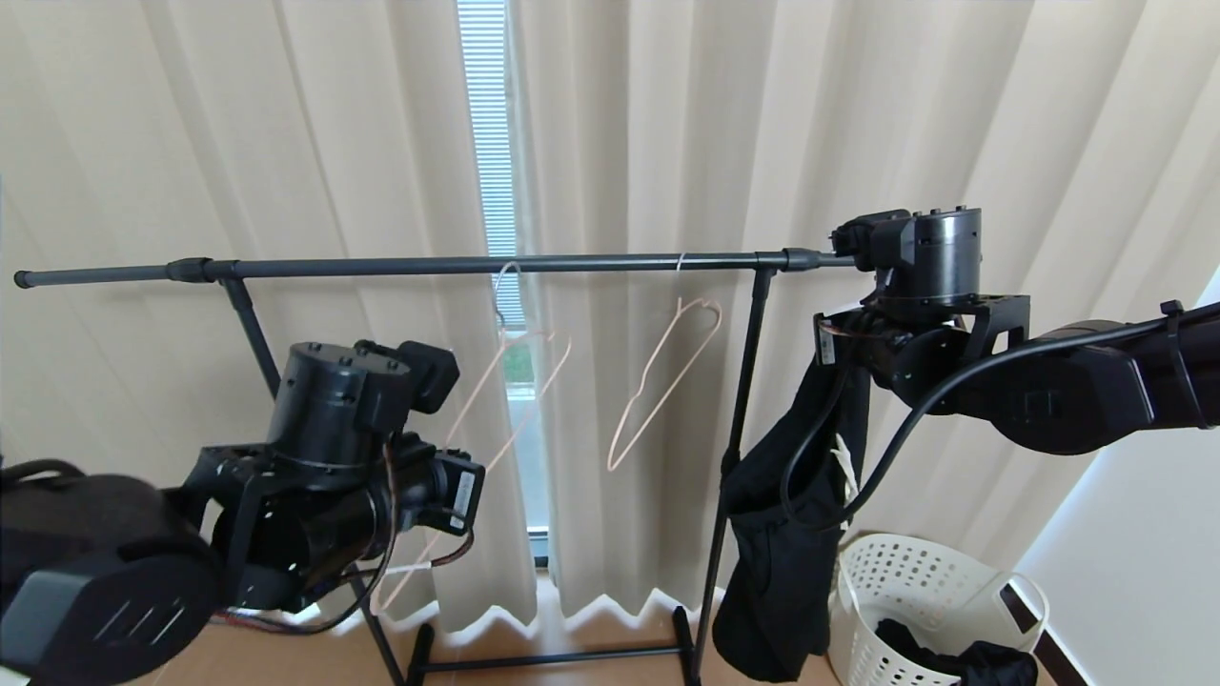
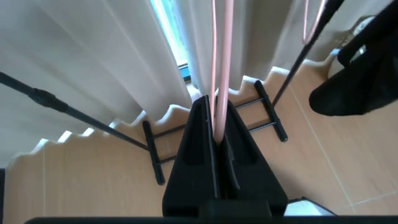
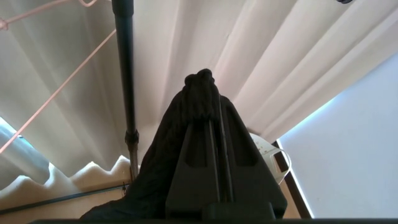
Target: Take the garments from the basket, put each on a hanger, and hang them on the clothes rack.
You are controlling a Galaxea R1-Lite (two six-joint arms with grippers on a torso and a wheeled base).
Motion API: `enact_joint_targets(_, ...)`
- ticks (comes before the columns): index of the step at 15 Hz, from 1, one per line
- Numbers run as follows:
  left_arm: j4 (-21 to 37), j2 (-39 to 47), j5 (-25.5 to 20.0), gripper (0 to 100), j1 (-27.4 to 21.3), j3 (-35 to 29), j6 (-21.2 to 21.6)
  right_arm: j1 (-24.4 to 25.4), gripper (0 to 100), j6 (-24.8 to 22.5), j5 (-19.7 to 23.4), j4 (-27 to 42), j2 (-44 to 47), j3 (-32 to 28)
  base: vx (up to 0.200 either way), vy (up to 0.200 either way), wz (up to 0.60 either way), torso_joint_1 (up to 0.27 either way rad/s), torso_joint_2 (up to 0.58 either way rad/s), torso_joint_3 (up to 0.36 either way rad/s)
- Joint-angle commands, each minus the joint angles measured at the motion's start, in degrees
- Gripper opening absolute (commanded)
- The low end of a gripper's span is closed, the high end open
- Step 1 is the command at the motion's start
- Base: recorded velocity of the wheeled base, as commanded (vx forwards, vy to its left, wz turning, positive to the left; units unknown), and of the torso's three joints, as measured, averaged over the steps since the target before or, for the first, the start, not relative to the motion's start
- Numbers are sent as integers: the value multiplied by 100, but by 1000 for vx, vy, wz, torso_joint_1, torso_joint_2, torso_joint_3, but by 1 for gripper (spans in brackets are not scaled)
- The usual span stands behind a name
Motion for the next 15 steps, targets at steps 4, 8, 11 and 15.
enact_joint_targets(4, -1605, -721, -1308, 0, 113, 1625, 524, 13, 0, -59, -29, -3, -44, 5, 0, 0, 0, 0, 0, 0)
enact_joint_targets(8, -2492, -510, -1449, 0, 87, 1968, 656, 22, 0, -130, -117, -3, 9, 5, 0, 0, 0, 0, 0, 0)
enact_joint_targets(11, -2835, -475, -1686, 0, 95, 2144, 700, 13, 0, -209, -117, -12, 97, -21, 0, 0, 0, 0, 0, 0)
enact_joint_targets(15, -3318, -466, -2372, 0, 51, 2557, 700, 145, 0, -253, -178, -188, 97, 67, 0, 0, 0, 0, 0, 0)
